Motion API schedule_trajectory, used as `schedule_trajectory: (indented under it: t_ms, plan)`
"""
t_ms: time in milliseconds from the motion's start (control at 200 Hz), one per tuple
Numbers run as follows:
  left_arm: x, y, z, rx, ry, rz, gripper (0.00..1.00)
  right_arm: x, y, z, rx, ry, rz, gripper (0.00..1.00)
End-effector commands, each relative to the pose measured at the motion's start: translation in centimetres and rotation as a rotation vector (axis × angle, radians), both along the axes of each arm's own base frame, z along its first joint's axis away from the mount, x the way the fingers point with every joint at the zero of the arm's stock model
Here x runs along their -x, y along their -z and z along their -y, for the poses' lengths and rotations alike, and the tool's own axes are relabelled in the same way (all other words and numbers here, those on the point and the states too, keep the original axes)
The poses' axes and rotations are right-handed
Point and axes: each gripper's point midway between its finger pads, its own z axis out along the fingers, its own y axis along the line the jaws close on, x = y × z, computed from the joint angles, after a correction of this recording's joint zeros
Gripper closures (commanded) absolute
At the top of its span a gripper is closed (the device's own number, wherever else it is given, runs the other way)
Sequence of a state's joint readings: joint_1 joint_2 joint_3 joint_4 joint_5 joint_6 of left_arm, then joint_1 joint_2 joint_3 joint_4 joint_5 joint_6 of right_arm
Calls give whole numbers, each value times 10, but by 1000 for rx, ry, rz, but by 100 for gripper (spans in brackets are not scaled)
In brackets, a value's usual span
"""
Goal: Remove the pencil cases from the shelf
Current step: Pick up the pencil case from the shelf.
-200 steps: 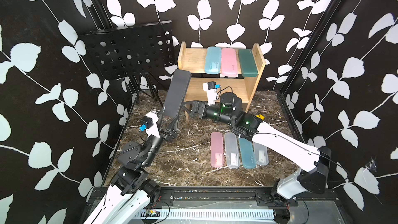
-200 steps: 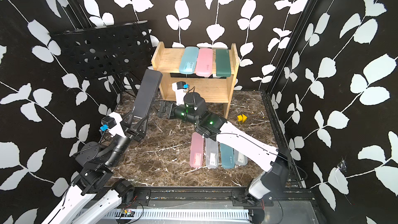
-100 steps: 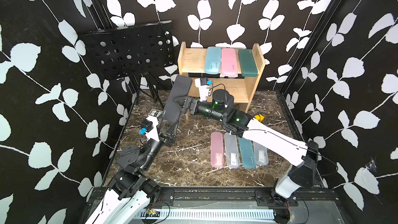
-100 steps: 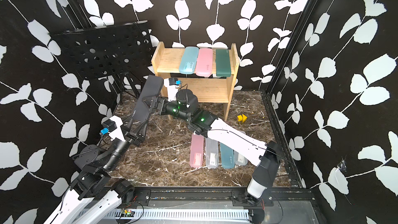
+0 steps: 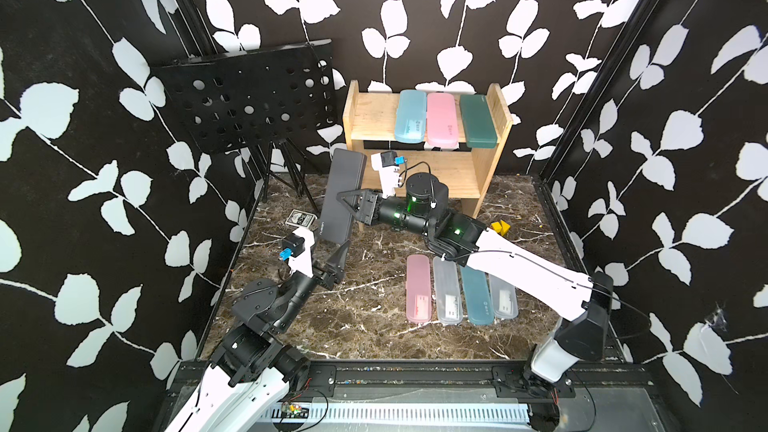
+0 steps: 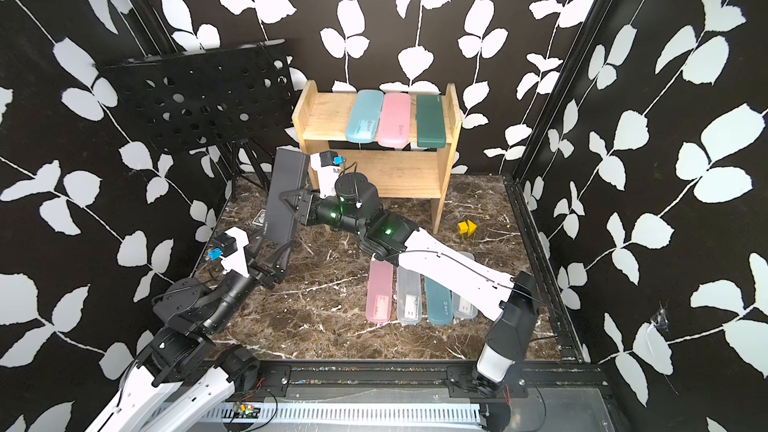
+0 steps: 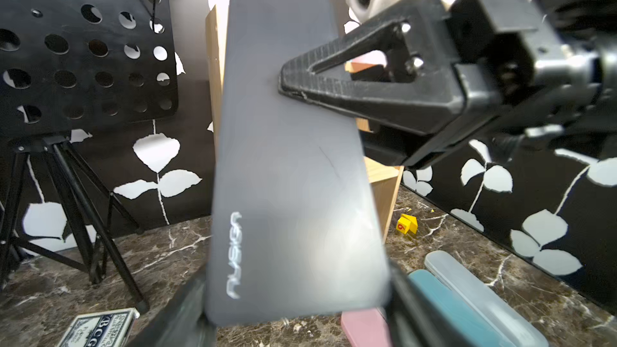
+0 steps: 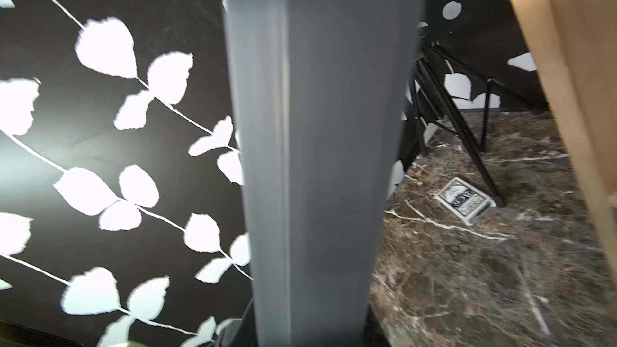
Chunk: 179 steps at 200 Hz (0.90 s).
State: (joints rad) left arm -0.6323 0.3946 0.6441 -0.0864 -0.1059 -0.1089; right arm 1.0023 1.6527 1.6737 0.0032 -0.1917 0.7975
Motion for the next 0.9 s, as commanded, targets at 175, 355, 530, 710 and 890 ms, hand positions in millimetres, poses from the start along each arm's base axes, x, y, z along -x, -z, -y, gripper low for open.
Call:
schedule_trajectory:
  t_ms: [175,355,530,710,890]
  plan:
    - [-8,8,4,-65,-7,-73,1,3,64,51,209,57,-31,100]
    - [-18,37,35,-151,102,-257,1,14,101,50,262,10,-83,100]
    - [-15,52,52,-121,184,-382,1,12,122,59,342,40,-60,100]
    - [-13,70,67,-115,249,-498,1,14,125,59,343,26,-60,100]
    - [-6,84,90,-35,368,-595,1,11,115,62,327,53,-29,100]
